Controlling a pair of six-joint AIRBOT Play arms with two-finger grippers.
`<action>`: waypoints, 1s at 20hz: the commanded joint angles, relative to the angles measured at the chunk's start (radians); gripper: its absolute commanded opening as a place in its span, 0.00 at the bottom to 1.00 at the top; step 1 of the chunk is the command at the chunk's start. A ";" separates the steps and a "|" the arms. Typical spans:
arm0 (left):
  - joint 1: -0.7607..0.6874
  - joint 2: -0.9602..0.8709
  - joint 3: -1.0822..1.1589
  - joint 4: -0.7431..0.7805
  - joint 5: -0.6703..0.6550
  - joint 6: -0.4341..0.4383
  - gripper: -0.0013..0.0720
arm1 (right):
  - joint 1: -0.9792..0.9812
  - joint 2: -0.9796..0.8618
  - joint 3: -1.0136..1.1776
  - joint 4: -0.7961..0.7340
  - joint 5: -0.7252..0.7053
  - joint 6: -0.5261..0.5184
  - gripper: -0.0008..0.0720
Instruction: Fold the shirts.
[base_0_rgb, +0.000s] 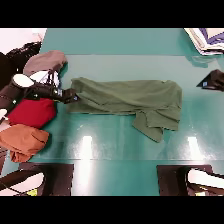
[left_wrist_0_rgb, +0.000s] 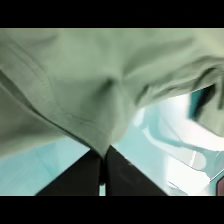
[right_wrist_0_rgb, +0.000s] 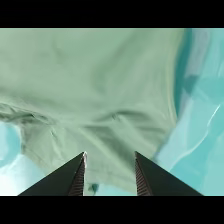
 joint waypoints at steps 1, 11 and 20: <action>0.001 0.040 0.075 0.009 -0.018 0.003 0.05 | -0.101 0.038 -0.202 -0.001 -0.100 -0.001 0.51; 0.000 0.034 0.073 0.012 0.013 -0.007 0.05 | -0.080 -0.230 -0.377 0.181 -0.307 -0.162 0.51; 0.000 0.034 0.073 0.012 0.014 -0.008 0.05 | 0.005 -0.282 -0.312 0.033 -0.282 -0.160 0.40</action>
